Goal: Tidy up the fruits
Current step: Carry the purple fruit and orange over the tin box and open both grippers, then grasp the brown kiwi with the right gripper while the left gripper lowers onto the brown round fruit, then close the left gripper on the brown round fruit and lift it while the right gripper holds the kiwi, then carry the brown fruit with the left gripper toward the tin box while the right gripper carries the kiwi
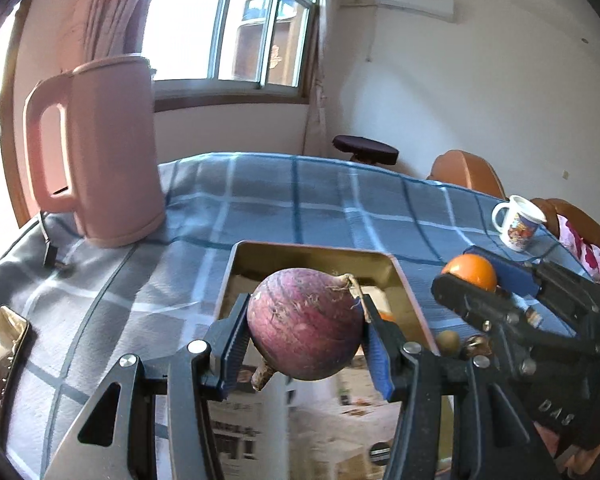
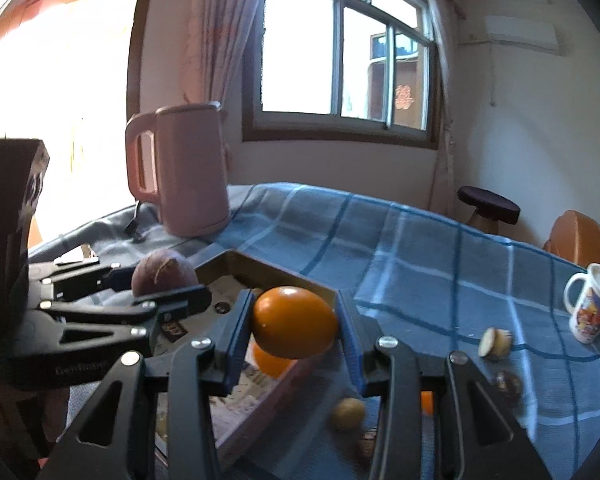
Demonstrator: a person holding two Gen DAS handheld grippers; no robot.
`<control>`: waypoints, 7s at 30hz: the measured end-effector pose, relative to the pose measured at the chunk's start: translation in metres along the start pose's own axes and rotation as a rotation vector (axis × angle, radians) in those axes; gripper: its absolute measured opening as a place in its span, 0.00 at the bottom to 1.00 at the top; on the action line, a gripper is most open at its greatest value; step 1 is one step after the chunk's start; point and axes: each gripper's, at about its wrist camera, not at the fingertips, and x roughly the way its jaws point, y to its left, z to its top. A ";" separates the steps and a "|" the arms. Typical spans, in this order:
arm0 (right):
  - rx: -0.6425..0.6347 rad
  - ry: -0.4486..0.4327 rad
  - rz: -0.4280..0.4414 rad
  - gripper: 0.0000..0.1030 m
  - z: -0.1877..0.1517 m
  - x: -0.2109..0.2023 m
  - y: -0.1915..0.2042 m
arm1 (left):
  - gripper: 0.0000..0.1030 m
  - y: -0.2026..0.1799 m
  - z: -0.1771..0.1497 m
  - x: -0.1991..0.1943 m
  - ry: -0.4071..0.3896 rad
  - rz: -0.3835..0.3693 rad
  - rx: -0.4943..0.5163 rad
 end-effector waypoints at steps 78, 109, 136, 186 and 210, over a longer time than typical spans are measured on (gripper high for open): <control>0.233 0.080 -0.293 0.29 -0.058 -0.064 -0.144 | 0.71 -0.173 -0.025 0.039 0.151 -0.200 0.241; 0.239 0.057 -0.270 0.29 -0.059 -0.067 -0.144 | 0.40 -0.170 -0.030 0.057 0.240 -0.182 0.267; 0.172 -0.037 -0.257 0.29 -0.057 -0.082 -0.131 | 0.40 -0.164 -0.025 0.022 0.038 -0.130 0.254; 0.136 -0.168 -0.269 0.29 -0.058 -0.106 -0.122 | 0.40 -0.154 -0.028 -0.014 -0.168 -0.095 0.203; 0.108 -0.229 -0.273 0.29 -0.058 -0.116 -0.115 | 0.40 -0.148 -0.030 -0.028 -0.255 -0.078 0.175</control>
